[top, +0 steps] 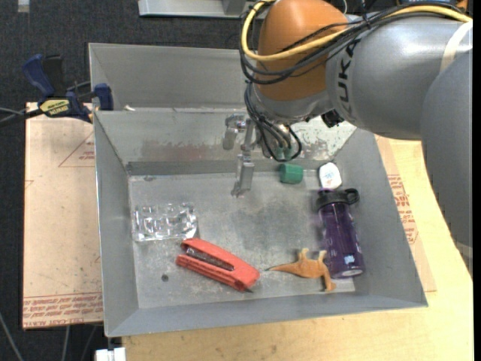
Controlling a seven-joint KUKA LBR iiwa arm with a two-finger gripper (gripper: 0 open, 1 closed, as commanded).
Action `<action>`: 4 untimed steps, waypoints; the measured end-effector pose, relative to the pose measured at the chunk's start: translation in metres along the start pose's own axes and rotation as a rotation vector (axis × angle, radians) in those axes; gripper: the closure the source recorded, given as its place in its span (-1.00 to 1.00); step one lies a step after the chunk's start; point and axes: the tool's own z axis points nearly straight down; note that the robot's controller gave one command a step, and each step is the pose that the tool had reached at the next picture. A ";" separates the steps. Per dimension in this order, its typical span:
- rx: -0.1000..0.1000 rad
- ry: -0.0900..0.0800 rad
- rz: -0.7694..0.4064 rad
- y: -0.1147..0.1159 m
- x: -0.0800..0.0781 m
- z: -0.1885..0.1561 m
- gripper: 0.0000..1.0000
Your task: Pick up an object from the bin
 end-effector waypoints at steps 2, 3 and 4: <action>-0.001 -0.009 -0.072 0.010 0.016 0.038 -1.00; -0.003 -0.010 -0.002 0.030 0.024 0.101 -1.00; -0.002 -0.009 -0.035 0.044 0.046 0.128 -1.00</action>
Offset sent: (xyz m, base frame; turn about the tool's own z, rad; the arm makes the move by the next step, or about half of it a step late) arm -0.0495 0.0292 -0.1160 -0.2039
